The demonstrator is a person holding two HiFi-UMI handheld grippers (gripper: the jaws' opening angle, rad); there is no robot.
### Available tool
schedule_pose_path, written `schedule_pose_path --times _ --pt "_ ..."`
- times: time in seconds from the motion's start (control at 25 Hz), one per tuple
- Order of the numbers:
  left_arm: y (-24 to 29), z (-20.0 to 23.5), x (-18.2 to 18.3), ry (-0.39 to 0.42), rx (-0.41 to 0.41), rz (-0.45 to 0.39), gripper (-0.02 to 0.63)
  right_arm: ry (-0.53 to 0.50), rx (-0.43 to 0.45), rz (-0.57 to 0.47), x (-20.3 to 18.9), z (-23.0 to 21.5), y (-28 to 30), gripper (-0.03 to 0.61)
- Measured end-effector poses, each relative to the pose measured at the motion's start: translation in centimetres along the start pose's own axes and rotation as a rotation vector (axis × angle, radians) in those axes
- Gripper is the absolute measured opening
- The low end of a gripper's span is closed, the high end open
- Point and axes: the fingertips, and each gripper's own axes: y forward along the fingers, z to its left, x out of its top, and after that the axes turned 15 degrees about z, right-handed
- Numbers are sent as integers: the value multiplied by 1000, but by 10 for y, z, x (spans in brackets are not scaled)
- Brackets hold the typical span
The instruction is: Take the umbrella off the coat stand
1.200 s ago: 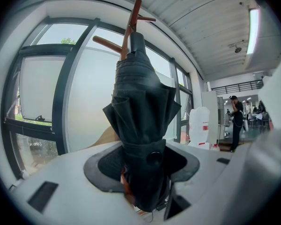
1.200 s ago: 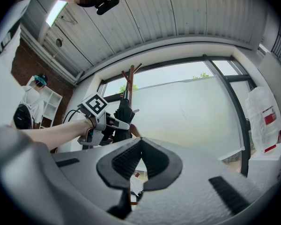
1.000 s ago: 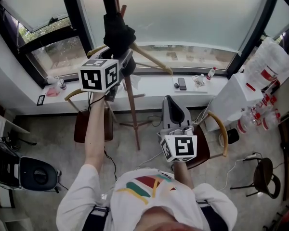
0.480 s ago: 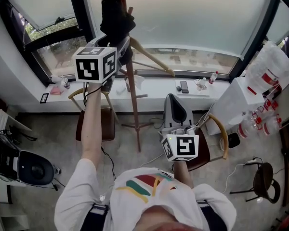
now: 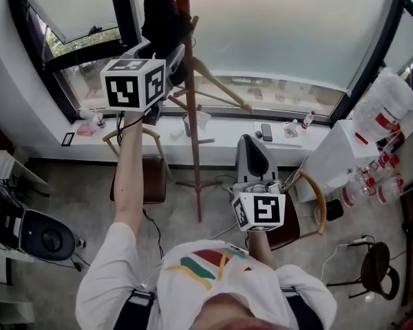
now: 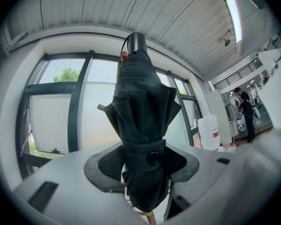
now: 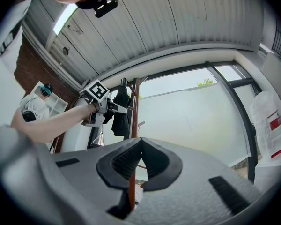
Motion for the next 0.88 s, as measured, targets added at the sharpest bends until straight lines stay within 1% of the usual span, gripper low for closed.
schedule_pose_path --times 0.4,0.72,0.88 --pt "-18 8 23 13 40 -49 218 10 5 -23 5 -1 -4 0" --pt "-38 8 20 15 66 -109 219 -4 29 -17 6 8 -1 0" --pt "-41 7 9 24 91 -114 219 -12 48 -7 4 14 5 0"
